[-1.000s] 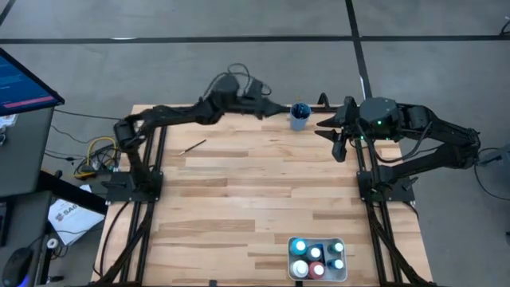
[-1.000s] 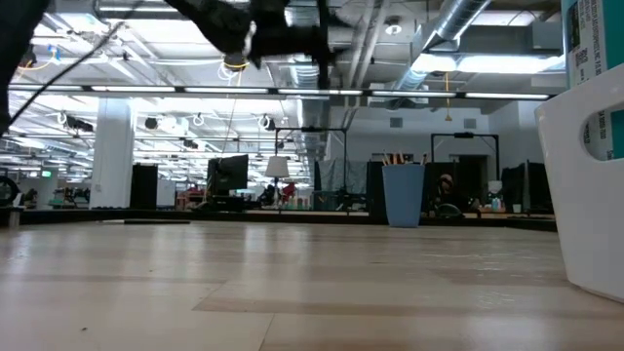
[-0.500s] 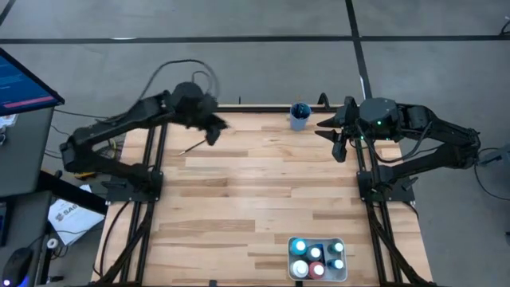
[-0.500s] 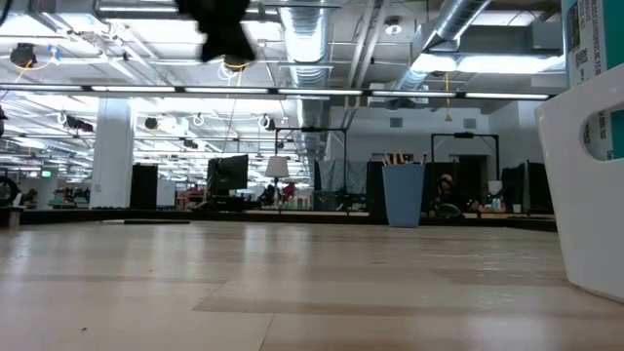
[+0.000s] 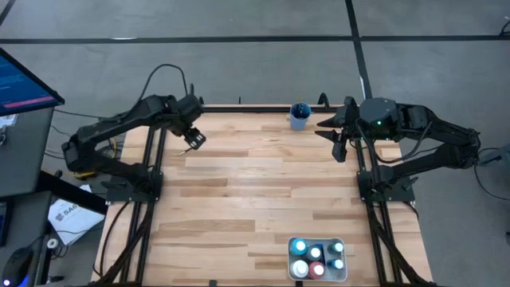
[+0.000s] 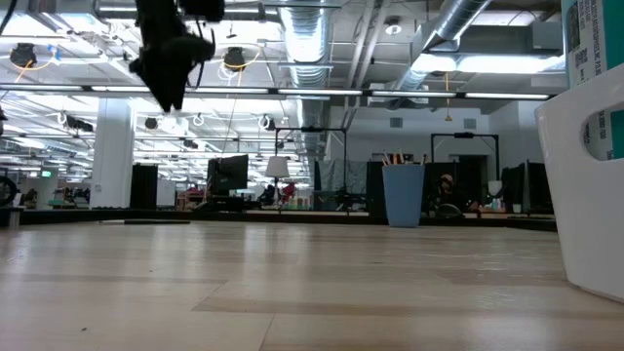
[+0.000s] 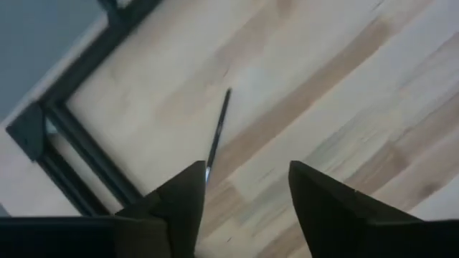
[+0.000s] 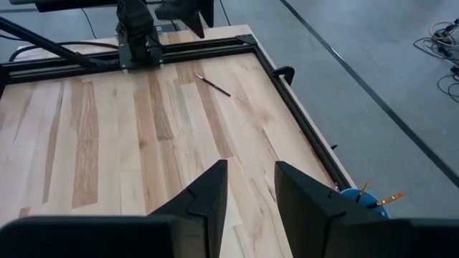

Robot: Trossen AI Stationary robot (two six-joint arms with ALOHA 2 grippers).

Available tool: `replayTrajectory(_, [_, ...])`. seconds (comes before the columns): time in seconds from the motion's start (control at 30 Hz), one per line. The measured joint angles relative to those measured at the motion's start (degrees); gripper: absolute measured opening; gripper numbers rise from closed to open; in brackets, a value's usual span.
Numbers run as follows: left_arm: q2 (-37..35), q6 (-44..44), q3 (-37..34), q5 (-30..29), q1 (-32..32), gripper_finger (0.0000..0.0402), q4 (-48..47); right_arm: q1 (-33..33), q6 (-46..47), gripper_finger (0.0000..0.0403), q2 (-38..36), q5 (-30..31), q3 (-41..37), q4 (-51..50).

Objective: Pick & Place Paint Supplies
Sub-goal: Put the silver paintbrush into the blue cup

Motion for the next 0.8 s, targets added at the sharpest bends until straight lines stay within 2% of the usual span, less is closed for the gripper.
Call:
replayTrajectory(0.2, [0.8,-1.1,-10.6,1.0,1.2,0.0210,2.8,0.0,0.0,0.0108,0.0,0.0,0.0,0.0])
replayTrajectory(0.3, [-0.1,-4.4,-17.1,1.3,1.8,0.0211,7.4,0.0,0.0,0.0108,0.0,0.0,0.0,0.0])
replayTrajectory(0.47, [-0.9,-4.6,-25.7,1.3,3.2,0.0204,12.4,0.0,-0.3,0.0108,0.0,0.0,0.0,0.0])
replayTrajectory(0.63, [-0.9,-4.8,-30.9,0.2,5.7,0.0200,17.2,0.0,-2.6,0.0108,0.0,0.0,0.0,0.1])
replayTrajectory(0.8, [-0.6,-2.5,-32.0,1.4,7.5,0.0199,21.0,0.0,-2.6,0.0108,0.0,0.0,0.0,0.1])
